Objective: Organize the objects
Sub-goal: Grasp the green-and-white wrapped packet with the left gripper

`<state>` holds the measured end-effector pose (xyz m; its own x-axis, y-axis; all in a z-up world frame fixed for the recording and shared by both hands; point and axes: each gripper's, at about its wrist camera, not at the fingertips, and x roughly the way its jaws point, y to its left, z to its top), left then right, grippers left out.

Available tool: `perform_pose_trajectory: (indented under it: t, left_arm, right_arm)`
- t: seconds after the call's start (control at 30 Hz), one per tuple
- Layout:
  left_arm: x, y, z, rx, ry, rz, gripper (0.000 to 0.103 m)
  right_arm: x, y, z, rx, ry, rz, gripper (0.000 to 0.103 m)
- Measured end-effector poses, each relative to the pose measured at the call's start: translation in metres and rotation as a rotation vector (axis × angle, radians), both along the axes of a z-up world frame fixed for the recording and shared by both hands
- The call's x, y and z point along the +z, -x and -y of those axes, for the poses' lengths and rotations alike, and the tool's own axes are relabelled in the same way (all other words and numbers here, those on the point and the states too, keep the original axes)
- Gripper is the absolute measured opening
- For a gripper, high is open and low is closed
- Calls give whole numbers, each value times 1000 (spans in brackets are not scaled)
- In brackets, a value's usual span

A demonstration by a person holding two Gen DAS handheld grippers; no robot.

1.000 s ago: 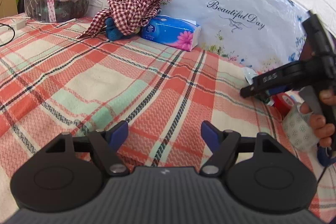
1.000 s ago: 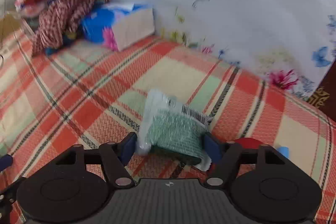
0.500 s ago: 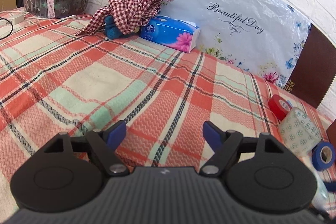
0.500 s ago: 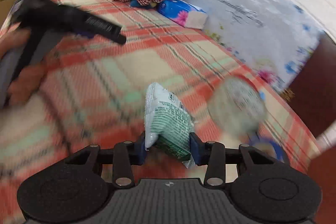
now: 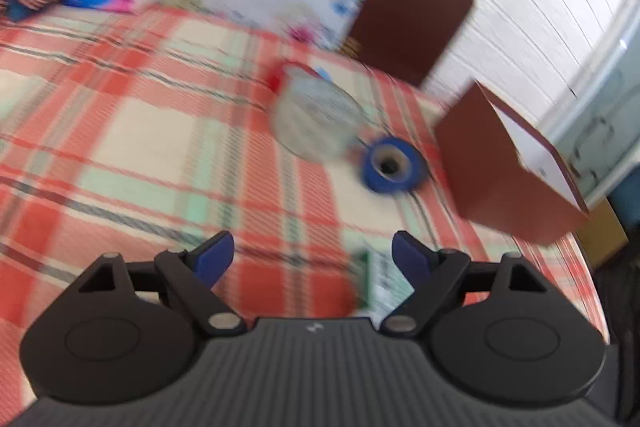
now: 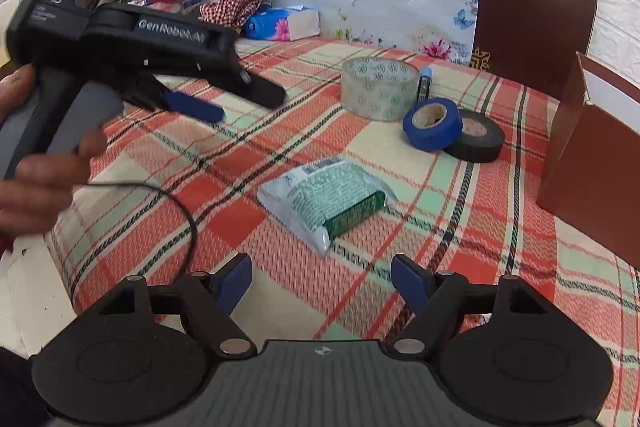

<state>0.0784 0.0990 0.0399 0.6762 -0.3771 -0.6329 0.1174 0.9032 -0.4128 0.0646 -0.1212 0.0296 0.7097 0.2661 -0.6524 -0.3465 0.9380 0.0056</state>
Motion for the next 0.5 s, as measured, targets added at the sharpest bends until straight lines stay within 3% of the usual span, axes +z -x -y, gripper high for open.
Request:
perform_pose_trajectory:
  t: [0.1, 0.17, 0.23, 0.27, 0.3, 0.33, 0.4, 0.43, 0.5]
  left_arm:
    - [-11, -5, 26, -63, -39, -63, 88]
    - [-20, -10, 33, -84, -21, -117, 88]
    - [-22, -9, 38, -77, -33, -109, 87]
    - [-22, -9, 43, -89, -55, -106, 74]
    - [-21, -7, 48, -107, -76, -107, 54]
    - [-20, -7, 52, -117, -88, -114, 54]
    - [-11, -10, 59, -131, -87, -125, 39]
    - [-4, -12, 65, -144, -85, -124, 39]
    - [22, -9, 83, -172, -120, -49, 40]
  right_arm:
    - [-5, -15, 6, 9, 0, 14, 76]
    - [-9, -28, 9, 12, 3, 21, 74]
    - [-15, -41, 9, 18, -2, 15, 63]
    - [-18, -47, 11, 20, -21, 11, 62]
    - [-18, -49, 12, 19, -42, 16, 49]
    - [-16, -50, 12, 21, -59, 14, 36]
    - [-11, -46, 14, 10, -88, 28, 33]
    - [-6, -41, 16, -1, -97, 59, 32]
    - [9, -30, 23, -36, -81, 162, 32]
